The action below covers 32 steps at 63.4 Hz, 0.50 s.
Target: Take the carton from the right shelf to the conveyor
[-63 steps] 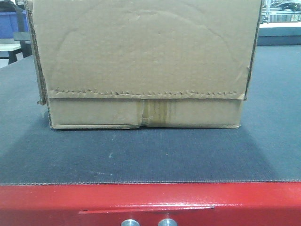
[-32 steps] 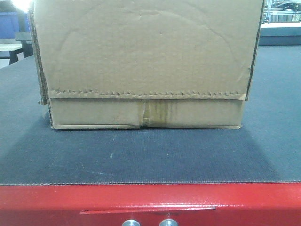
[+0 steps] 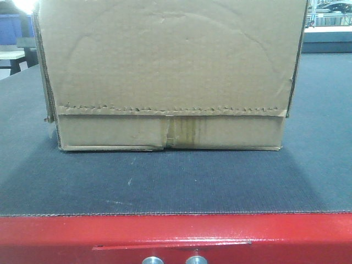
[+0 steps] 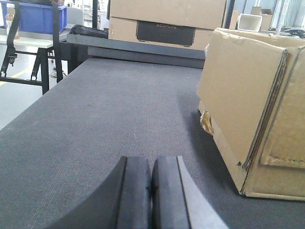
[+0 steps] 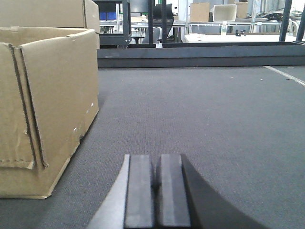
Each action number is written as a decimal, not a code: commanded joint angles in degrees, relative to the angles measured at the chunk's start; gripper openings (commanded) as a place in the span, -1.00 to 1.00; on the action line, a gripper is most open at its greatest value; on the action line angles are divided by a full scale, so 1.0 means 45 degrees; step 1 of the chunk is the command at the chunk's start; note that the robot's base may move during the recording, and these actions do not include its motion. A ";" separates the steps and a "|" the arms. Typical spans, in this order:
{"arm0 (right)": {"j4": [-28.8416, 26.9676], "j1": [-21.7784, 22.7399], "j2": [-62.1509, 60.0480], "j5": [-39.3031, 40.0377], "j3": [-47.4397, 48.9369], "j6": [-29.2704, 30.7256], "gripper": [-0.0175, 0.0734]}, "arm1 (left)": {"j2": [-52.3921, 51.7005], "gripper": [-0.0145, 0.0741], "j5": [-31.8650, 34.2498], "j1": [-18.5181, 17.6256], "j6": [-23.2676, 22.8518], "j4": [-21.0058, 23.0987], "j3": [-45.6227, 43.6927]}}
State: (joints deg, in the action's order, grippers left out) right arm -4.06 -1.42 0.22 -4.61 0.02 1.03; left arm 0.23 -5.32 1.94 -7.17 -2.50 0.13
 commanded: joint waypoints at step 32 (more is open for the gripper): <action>0.0100 -0.0027 -0.0050 0.0296 -0.0005 0.0127 -0.76 | -0.0051 -0.69 0.0161 0.0027 0.0019 0.0040 -0.0030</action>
State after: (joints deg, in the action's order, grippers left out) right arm -4.06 -1.42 0.22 -4.61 0.02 1.03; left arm 0.23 -5.32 1.94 -7.06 -2.50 0.13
